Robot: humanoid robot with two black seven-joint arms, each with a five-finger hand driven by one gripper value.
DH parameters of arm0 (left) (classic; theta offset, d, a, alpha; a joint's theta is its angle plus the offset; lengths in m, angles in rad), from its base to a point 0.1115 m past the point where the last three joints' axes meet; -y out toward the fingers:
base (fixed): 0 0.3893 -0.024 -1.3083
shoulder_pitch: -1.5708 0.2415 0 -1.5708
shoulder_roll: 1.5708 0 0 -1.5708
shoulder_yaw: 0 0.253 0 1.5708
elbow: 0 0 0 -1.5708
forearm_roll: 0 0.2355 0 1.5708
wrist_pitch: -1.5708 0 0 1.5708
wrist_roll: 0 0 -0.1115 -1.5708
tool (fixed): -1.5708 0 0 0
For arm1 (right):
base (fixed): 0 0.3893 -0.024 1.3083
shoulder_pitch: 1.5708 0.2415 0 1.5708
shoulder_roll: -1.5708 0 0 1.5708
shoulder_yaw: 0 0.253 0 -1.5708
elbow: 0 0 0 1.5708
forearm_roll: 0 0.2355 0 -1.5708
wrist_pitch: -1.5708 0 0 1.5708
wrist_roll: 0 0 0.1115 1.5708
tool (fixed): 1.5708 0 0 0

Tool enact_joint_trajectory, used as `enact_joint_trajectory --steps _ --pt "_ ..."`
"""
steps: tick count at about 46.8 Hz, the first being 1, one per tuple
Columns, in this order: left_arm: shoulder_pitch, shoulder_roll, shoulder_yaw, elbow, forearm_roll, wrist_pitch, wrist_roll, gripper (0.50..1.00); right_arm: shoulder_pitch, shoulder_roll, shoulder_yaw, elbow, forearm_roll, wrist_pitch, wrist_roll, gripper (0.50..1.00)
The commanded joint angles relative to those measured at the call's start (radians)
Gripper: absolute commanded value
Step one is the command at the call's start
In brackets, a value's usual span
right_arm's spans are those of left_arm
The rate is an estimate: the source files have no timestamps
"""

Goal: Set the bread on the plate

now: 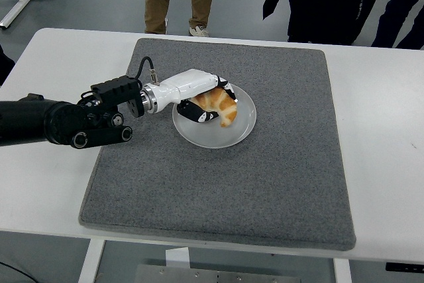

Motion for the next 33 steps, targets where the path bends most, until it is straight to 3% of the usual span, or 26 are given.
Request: enact_joint_trajectory --steps 1,27,33 --pt "0.009 -0.009 0.000 0.005 0.000 0.001 0.000 0.500 0.000 0.000 0.001 0.000 0.000 0.000 0.000 0.952" --pt "0.041 -0.003 -0.003 0.011 -0.016 0.001 0.001 0.500 0.000 0.000 0.001 0.000 0.001 0.000 0.000 0.952" --pt "0.041 -0.001 -0.005 0.011 -0.020 0.016 0.001 0.613 0.000 0.000 0.001 0.000 0.002 0.000 0.000 0.952"
